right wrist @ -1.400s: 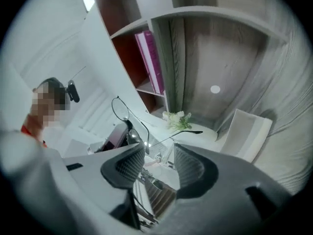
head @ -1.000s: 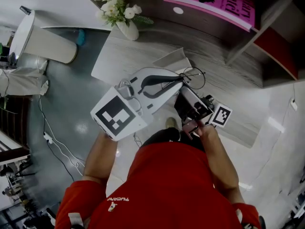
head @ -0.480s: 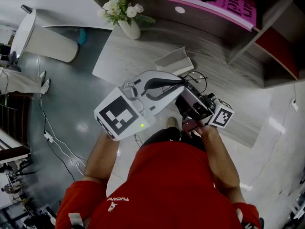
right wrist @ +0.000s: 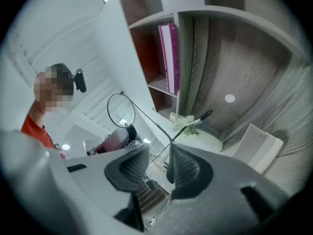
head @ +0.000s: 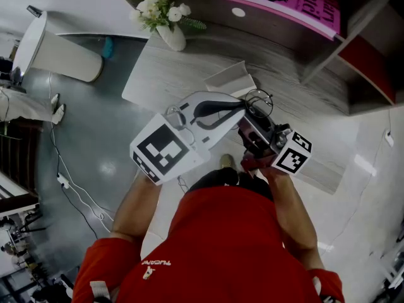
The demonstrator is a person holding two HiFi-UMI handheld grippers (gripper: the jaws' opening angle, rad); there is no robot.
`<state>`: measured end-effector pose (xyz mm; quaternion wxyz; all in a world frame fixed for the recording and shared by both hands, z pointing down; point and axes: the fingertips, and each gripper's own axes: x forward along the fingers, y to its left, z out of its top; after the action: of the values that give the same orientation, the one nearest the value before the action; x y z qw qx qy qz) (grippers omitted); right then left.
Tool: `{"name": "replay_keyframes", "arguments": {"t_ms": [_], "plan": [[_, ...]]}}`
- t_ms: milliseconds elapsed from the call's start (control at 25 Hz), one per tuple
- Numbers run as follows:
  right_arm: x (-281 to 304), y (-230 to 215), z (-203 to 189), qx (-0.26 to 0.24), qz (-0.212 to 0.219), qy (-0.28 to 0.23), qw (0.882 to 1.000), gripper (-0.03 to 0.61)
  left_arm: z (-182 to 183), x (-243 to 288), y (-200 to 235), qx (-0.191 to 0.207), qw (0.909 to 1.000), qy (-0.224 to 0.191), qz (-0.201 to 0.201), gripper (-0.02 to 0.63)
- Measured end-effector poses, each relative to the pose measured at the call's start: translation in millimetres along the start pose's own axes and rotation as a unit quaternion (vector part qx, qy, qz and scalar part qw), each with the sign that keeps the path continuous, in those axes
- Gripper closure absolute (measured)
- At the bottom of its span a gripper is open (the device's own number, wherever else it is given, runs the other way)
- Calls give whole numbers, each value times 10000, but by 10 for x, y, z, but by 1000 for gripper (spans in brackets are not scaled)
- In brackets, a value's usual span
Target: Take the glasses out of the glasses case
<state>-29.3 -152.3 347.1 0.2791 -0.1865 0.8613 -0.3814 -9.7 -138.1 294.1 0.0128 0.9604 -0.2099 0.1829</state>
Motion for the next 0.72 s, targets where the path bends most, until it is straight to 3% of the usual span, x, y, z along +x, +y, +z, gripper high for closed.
{"name": "replay_keyframes", "arguments": {"t_ms": [120,440,600,720], "plan": [[11,-9,-55,-103,-123,128,9998,498,-35,27,-13,21,10000,2,72,598],[27,-15,-105,-235,-332,298,9987,521,-70,36,15,-97,9997,-140,190,598],[0,-33,-7,104,-328,10,9994,578,-30,-21,74,-364,9985,-297,269,598],[0,-44,1,331,-300,-94,9990,578,-6,-34,73,-379,9985,-304,255,598]]}}
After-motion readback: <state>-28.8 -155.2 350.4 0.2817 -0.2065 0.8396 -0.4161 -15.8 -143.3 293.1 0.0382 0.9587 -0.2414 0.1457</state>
